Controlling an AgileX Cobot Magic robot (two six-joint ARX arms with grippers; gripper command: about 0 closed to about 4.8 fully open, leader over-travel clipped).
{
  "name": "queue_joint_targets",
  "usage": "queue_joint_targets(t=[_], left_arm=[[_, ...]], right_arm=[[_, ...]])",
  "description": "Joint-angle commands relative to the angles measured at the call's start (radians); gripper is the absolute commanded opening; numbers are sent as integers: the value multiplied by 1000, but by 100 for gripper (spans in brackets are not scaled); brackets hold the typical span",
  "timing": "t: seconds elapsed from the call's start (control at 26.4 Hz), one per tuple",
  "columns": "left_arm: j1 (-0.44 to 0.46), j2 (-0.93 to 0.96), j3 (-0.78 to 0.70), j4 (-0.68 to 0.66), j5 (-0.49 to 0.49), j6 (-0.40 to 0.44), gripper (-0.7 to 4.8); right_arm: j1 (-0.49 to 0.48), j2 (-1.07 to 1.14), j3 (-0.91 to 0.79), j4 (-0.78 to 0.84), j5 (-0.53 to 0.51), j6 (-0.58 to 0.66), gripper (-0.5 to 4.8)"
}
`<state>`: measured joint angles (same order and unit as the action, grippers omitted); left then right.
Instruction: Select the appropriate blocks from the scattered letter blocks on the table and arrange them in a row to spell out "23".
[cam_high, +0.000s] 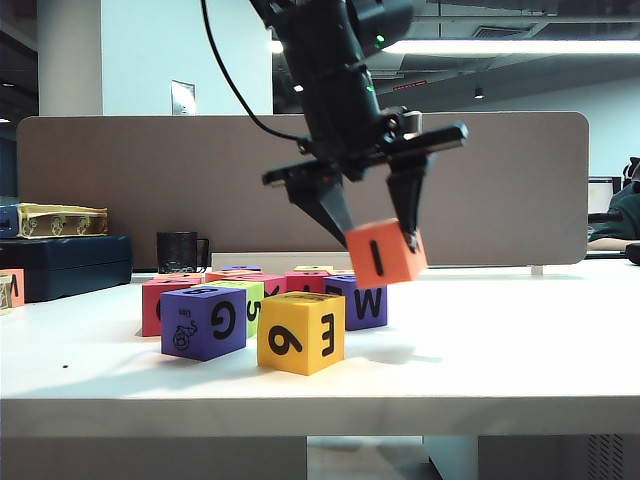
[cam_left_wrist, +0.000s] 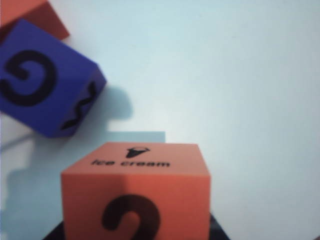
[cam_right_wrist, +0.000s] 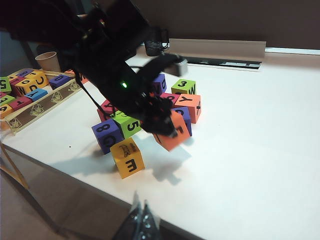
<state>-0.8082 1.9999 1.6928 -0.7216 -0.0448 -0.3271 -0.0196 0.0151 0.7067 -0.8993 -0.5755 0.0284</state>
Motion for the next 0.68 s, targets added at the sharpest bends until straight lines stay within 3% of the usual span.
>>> queue_joint_targets(t=[0.04,0.23,0.38,0.68], left_arm=[[-20,29,2,35,0,-5,241],[-28,81,2,22,0,-12,241],[-27,84,2,22,-10,-87,241],[-27,87,2,20,-49,-145,241]], right_arm=[[0,-12,3,10,1,-3,-1],[0,-12,3,10,0,-3,-1],[0,-12,3,10,0,-3,-1],[0,-12,3,10,0,-3,-1]])
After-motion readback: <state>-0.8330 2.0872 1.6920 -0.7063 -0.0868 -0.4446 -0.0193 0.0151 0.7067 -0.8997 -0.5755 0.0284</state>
